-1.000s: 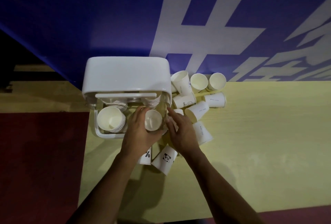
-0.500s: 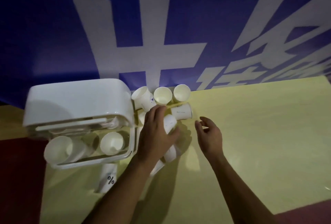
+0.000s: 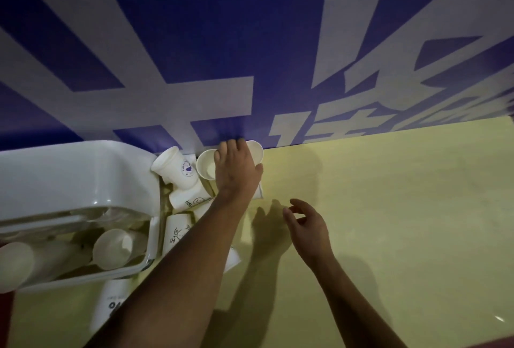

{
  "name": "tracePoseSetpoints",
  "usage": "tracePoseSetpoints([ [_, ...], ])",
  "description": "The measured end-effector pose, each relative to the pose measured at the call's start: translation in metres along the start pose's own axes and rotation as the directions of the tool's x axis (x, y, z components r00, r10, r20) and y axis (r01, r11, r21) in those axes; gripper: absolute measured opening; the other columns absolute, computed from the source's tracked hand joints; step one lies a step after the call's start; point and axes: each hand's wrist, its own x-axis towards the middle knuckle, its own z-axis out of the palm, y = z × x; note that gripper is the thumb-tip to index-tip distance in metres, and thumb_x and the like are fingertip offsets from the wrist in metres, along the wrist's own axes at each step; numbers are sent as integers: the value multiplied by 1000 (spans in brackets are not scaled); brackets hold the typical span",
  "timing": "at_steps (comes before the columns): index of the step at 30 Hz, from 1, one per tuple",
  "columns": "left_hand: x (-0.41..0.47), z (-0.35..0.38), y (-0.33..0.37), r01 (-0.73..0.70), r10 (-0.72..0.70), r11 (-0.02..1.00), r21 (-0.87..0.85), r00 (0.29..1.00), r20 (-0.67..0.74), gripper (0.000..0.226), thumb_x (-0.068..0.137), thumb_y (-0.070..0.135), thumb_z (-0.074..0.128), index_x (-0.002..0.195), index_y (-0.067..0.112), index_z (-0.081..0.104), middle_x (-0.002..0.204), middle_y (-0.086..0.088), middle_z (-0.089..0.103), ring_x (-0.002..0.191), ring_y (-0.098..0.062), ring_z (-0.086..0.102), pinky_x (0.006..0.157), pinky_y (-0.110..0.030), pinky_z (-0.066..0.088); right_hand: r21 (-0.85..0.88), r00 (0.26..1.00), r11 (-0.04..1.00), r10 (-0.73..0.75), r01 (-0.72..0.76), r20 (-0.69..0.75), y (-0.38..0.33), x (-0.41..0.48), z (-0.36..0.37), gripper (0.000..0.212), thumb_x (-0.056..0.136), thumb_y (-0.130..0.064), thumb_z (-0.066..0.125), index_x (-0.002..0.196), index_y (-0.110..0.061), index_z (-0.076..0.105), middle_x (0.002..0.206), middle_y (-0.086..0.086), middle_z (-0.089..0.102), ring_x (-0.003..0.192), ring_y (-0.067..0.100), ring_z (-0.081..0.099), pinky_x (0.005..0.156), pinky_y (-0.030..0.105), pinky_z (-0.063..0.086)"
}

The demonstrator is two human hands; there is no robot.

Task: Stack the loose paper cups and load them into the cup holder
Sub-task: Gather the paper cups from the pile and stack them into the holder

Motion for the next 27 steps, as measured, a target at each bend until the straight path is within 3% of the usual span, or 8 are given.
tracePoseSetpoints([
  [3, -7, -21, -2, 12, -14, 988, -151, 1000, -13, 65, 85, 50, 73, 135, 13, 52, 132, -9, 59, 118, -27, 53, 100, -40, 45, -2, 999, 1000, -12, 12, 50, -3, 9, -2, 50, 95, -40, 70, 141, -21, 59, 117, -7, 70, 87, 6, 68, 74, 20, 53],
  [7, -51, -67, -18, 64, -97, 872, -486, 994, -44, 68, 81, 46, 81, 137, 20, 52, 135, -2, 54, 120, -20, 52, 93, -33, 48, -59, 971, 991, -107, 122, 212, -19, 30, 4, 81, 82, -41, 84, 151, -24, 46, 136, -5, 58, 104, 14, 60, 87, 26, 48],
  [10, -96, -86, -40, 119, -167, 825, -553, 985, -36, 71, 77, 43, 86, 136, 22, 52, 134, 3, 52, 120, -15, 50, 93, -30, 46, -198, 907, 937, -201, 289, 370, -31, 55, 12, 108, 72, -38, 92, 160, -26, 30, 155, 1, 43, 134, 24, 44, 110, 41, 41],
  [14, -141, -84, -60, 142, -201, 802, -580, 979, -40, 68, 74, 41, 85, 131, 19, 56, 128, 2, 56, 120, -19, 55, 100, -38, 50, -321, 825, 822, -281, 471, 490, -44, 76, 24, 113, 70, -25, 93, 161, -20, 26, 158, 6, 40, 140, 29, 38, 119, 46, 32],
  [19, -160, -84, -73, 138, -213, 776, -616, 976, -50, 65, 73, 39, 87, 129, 23, 57, 123, 12, 53, 116, -12, 55, 95, -24, 44, -316, 836, 803, -362, 504, 413, -40, 72, 25, 80, 78, -15, 86, 147, -12, 46, 140, 8, 58, 125, 27, 54, 106, 38, 43],
  [23, -167, -89, -85, 154, -212, 752, -641, 977, -14, 67, 71, 39, 88, 129, 24, 58, 127, 11, 54, 117, -12, 53, 94, -17, 41, -249, 869, 841, -417, 480, 268, -30, 48, 8, 77, 75, -24, 90, 139, -12, 49, 130, 5, 58, 109, 17, 56, 90, 45, 56],
  [25, -172, -94, -92, 143, -200, 737, -661, 980, -10, 68, 71, 39, 87, 130, 23, 58, 127, 10, 53, 116, -9, 51, 92, -3, 34, -234, 859, 827, -479, 511, 182, -30, 27, 0, 76, 73, -31, 91, 136, -13, 52, 128, 2, 57, 108, 16, 57, 84, 43, 57],
  [27, -177, -97, -99, 128, -181, 734, -667, 983, -11, 69, 71, 39, 88, 131, 23, 57, 127, 12, 52, 114, -3, 48, 87, 0, 34, -232, 847, 815, -520, 531, 115, -38, 3, -5, 78, 73, -43, 90, 136, -15, 54, 129, 0, 58, 110, 14, 57, 83, 36, 56],
])
